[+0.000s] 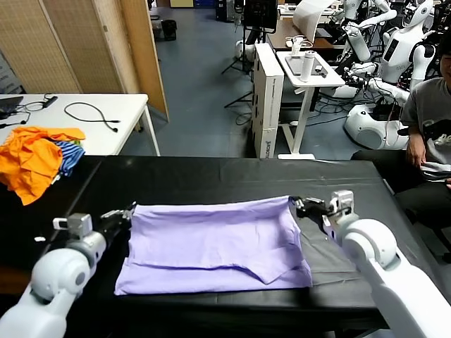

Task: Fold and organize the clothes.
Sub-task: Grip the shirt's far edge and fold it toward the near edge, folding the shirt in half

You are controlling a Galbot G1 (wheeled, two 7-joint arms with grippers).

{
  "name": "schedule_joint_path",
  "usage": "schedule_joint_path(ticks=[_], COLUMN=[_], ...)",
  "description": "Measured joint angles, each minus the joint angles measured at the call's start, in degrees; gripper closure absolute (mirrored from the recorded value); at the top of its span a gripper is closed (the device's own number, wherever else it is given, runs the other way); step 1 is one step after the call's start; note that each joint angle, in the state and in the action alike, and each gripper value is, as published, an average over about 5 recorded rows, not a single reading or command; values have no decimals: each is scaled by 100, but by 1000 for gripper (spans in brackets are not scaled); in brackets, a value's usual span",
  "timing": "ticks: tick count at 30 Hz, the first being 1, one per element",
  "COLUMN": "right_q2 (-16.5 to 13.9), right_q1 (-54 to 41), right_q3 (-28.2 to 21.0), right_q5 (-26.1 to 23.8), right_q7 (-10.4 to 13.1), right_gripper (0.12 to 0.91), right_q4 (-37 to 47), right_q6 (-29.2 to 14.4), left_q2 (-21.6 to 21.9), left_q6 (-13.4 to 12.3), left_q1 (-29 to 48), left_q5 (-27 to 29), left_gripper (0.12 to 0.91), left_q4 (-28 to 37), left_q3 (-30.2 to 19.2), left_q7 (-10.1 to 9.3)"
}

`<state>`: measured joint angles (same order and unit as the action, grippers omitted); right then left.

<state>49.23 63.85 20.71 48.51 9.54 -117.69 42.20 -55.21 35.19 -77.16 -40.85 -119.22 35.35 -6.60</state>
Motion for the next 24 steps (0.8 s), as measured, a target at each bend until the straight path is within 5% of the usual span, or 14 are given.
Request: schedule_joint_path(ticks=[24], right_q2=[-28], right_q1=[1886], right_q3=[764], right_q5=[-189], right_q7=[-101], right_gripper=[886], right_q4=[-621], right_q6=[0], left_q2=[-743], left_q6=[-100], left_q1=[-1619], left_q5=[1156], left_gripper=[882], left_q4=[-537], left_q3=[389], left_q7=[136])
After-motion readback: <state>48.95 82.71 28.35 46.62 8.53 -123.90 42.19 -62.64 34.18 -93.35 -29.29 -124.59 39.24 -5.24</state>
